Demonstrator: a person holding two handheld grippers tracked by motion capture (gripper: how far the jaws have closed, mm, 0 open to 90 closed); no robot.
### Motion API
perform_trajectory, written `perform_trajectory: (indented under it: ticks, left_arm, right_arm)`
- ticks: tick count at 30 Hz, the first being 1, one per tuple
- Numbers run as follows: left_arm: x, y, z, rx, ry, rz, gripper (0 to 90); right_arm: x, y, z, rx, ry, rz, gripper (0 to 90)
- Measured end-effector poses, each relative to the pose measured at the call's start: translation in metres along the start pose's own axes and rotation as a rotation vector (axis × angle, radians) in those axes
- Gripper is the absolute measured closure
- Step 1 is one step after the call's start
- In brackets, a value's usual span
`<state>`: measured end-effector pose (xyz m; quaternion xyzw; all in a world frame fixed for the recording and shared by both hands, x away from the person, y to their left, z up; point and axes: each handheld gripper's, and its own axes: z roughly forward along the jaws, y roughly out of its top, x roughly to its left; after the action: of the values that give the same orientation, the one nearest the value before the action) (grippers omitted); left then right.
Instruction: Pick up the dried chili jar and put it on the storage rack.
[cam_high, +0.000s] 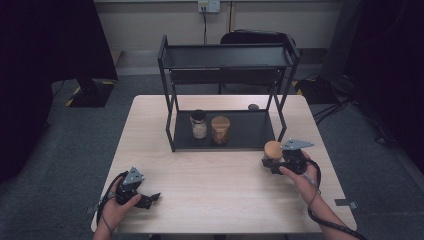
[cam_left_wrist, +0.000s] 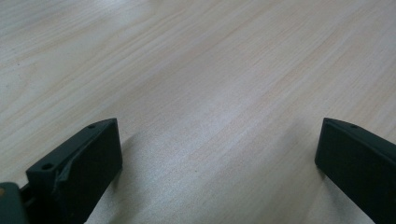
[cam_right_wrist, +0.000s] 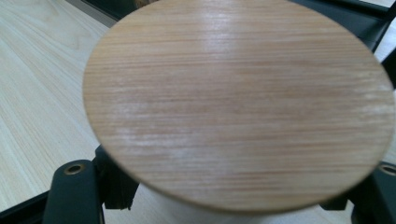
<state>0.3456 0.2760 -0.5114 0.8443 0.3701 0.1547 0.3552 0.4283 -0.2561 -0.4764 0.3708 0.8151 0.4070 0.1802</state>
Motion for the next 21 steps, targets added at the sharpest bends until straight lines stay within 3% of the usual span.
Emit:
perform_trajectory:
  ticks: [21]
  left_arm:
    - [0.000,0.000,0.000,0.000,0.000,0.000,0.1]
  right_arm:
    - [0.005,0.010,0.014,0.010,0.006,0.007,25.2]
